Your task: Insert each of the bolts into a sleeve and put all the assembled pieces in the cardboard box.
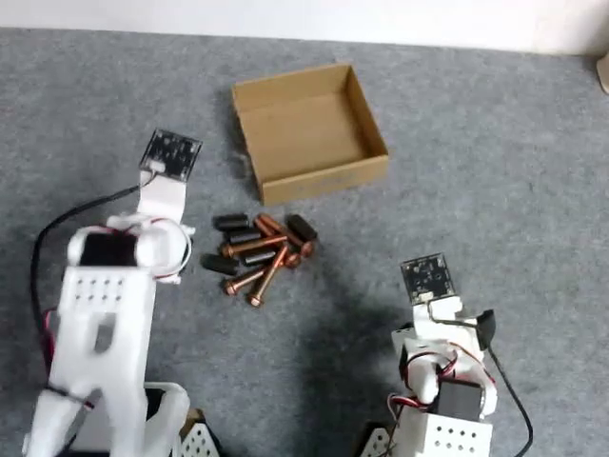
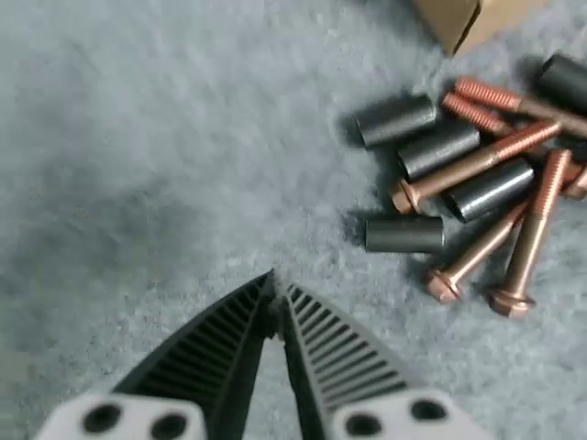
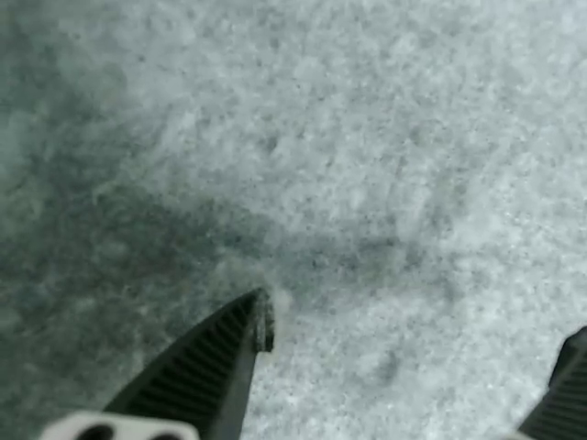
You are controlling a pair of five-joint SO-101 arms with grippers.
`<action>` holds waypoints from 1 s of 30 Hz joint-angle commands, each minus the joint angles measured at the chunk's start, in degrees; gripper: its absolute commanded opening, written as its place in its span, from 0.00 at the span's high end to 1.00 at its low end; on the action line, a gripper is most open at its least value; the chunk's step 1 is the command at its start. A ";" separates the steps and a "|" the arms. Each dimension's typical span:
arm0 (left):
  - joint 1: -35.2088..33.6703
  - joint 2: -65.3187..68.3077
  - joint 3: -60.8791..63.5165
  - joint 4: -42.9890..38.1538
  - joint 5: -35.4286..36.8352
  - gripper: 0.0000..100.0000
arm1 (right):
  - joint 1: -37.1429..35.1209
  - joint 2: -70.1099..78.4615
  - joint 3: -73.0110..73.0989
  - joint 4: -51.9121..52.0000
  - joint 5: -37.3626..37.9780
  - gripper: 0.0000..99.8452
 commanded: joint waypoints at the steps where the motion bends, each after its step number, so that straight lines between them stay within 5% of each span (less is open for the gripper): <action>1: 2.24 1.54 -0.92 -2.81 0.97 0.99 | -0.48 -0.04 6.64 -0.84 0.44 0.57; 10: 9.45 1.54 11.74 -15.82 0.79 0.99 | -0.48 -0.04 6.64 -0.48 0.44 0.57; 30: 4.79 1.80 14.37 -16.62 0.88 0.99 | -0.48 0.13 6.64 -0.31 0.53 0.58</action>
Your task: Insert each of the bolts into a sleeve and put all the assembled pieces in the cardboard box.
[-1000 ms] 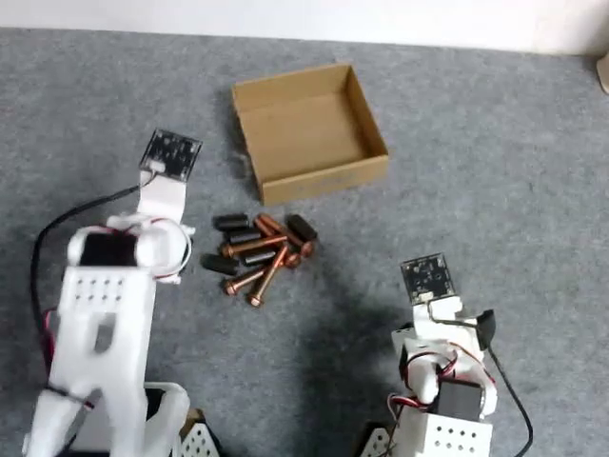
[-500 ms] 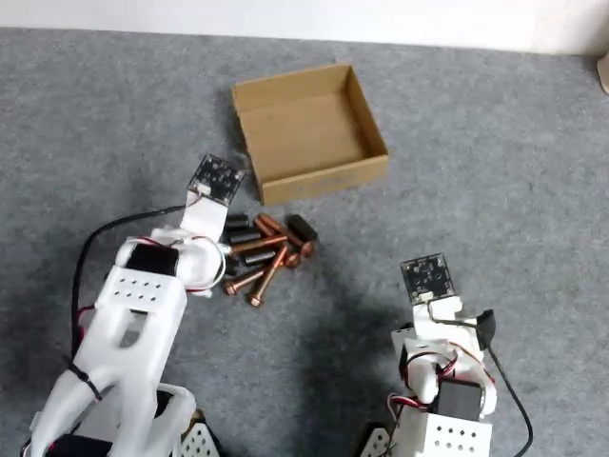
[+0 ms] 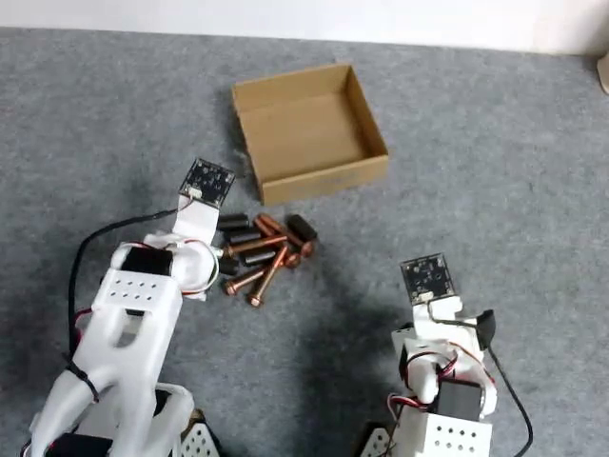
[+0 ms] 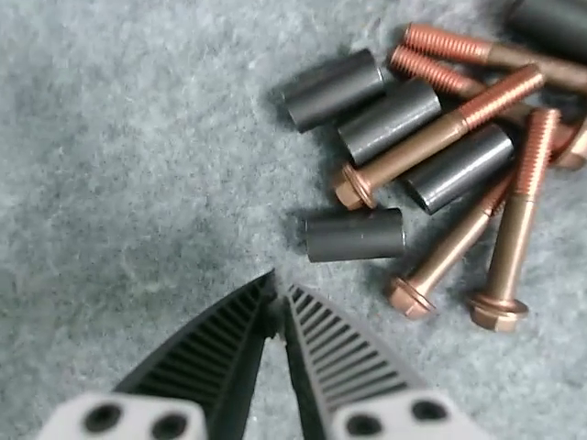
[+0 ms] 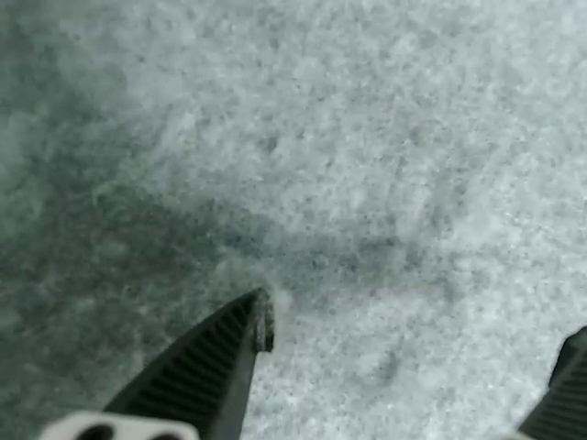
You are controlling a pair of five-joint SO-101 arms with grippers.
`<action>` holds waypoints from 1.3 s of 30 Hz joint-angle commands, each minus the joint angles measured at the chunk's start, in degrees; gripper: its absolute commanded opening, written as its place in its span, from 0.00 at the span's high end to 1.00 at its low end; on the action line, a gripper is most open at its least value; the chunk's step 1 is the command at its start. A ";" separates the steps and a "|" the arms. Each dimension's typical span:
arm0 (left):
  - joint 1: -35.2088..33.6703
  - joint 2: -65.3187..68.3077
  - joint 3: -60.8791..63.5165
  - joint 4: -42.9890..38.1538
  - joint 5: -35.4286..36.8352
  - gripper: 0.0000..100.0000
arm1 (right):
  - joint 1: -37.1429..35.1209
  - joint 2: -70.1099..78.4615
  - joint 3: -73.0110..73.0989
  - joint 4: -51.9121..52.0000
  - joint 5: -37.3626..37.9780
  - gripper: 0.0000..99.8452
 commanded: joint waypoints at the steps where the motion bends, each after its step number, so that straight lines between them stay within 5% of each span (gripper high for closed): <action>1: -0.92 -0.13 0.66 -1.14 0.26 0.99 | -0.48 0.13 6.64 -0.31 0.44 0.60; 7: -1.19 -0.22 1.54 -3.25 0.26 0.99 | -0.48 -0.04 6.64 -0.66 0.44 1.00; 19: -5.76 -0.22 1.36 -3.25 0.44 0.99 | 0.13 -0.13 3.82 -4.97 1.05 0.92; 24: -18.24 0.13 1.10 -6.86 12.22 0.99 | -1.54 1.80 -19.56 -3.03 6.68 0.92; 32: -19.21 0.04 -0.31 -7.03 12.84 0.99 | -12.26 47.08 -44.62 -2.68 5.63 0.92; 39: -19.56 0.31 -0.31 -7.30 12.75 0.99 | -31.43 72.31 -62.29 -8.66 -3.87 0.92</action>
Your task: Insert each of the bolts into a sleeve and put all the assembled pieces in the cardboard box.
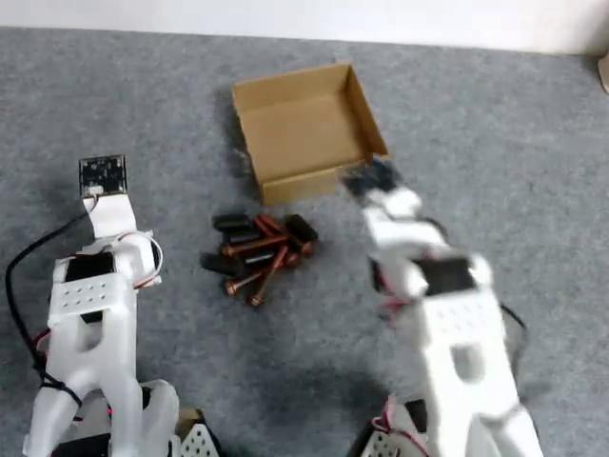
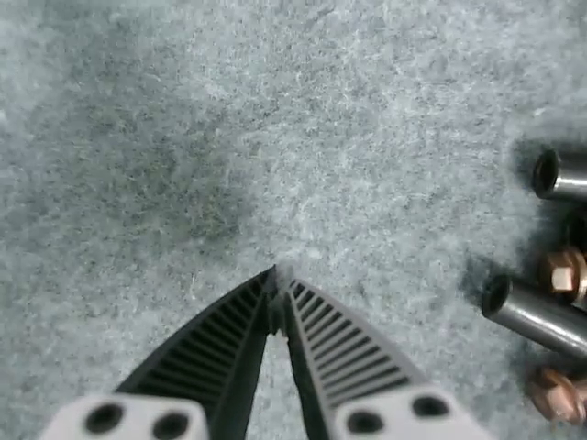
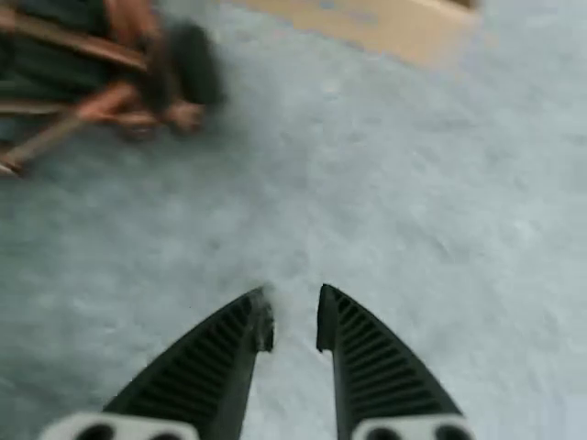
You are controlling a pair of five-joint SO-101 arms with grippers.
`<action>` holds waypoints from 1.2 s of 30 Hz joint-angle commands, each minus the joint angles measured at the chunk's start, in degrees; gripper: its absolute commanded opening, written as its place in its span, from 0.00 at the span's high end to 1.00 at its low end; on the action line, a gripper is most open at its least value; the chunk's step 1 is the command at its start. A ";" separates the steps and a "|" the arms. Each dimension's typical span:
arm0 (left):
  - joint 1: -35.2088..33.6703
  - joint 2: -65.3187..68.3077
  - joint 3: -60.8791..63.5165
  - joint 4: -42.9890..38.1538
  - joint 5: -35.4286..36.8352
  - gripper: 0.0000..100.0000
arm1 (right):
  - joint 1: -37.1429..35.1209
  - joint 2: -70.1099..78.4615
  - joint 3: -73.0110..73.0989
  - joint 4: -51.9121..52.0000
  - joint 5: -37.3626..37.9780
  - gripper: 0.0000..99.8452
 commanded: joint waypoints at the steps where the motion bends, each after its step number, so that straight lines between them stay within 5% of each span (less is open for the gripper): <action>1: -0.13 -0.04 -1.98 -1.05 0.26 0.99 | -10.51 9.27 -8.31 -4.97 -4.22 0.92; 8: -0.13 -0.04 -0.13 -4.92 0.18 0.99 | -20.62 17.89 -12.26 -7.78 -6.07 0.75; 12: -0.13 -0.13 -0.13 -5.01 0.18 0.99 | -23.87 21.49 -11.65 -16.04 -6.15 0.74; 22: 0.04 -0.40 -0.04 -4.92 0.18 0.99 | -18.42 36.26 -10.07 -28.00 -10.81 0.74; 36: 0.13 -0.40 0.04 -4.92 0.18 0.99 | -16.04 38.02 -6.64 -36.26 -10.64 0.74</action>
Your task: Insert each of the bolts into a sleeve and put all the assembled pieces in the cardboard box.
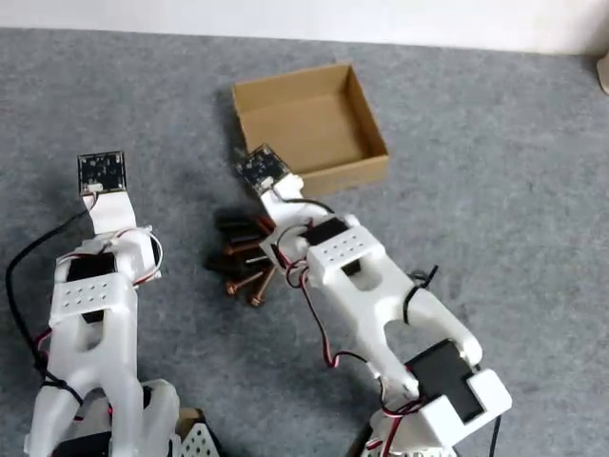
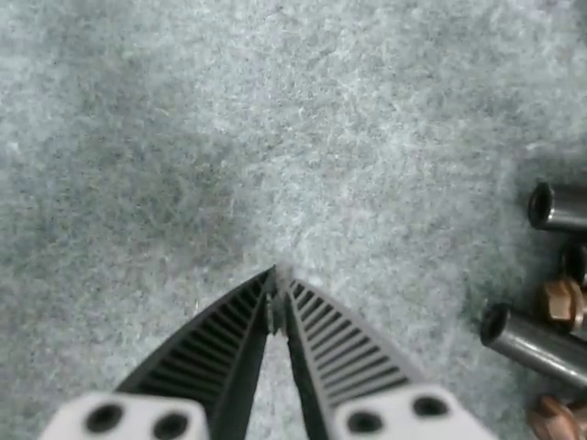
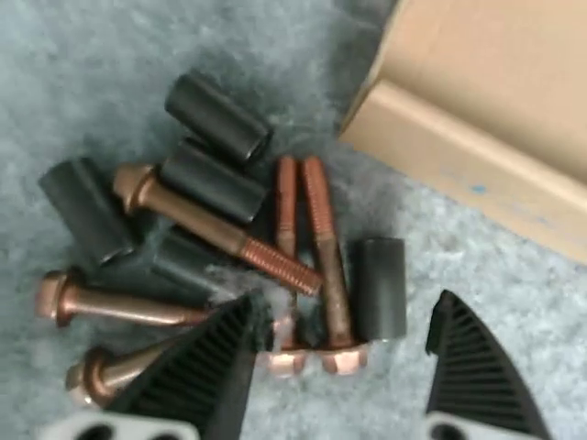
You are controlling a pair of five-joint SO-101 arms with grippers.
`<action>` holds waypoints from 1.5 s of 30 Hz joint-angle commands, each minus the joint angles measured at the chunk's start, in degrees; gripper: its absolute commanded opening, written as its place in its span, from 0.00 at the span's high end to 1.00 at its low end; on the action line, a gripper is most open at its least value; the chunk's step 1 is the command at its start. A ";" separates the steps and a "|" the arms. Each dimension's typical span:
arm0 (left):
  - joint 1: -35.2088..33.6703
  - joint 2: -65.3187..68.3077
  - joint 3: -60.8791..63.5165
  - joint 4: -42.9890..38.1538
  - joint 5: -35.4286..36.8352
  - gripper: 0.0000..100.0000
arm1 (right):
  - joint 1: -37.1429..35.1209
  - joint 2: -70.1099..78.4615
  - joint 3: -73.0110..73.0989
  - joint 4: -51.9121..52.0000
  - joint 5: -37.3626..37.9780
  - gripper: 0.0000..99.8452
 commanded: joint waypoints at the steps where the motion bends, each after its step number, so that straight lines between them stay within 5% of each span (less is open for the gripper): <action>1: 0.13 -0.40 -0.22 -1.14 0.26 0.99 | 1.01 -0.22 1.10 -3.74 -0.53 0.74; 29: 0.13 -0.04 -0.04 -1.32 0.26 0.99 | -2.07 5.32 5.58 -4.70 -8.88 0.74; 41: 0.13 -0.04 -0.04 -1.32 0.26 0.99 | 3.65 12.18 -5.23 1.71 -9.23 0.74; 45: 0.13 -0.04 -0.04 -1.32 0.26 0.99 | 5.41 12.26 -5.32 1.71 -15.74 0.74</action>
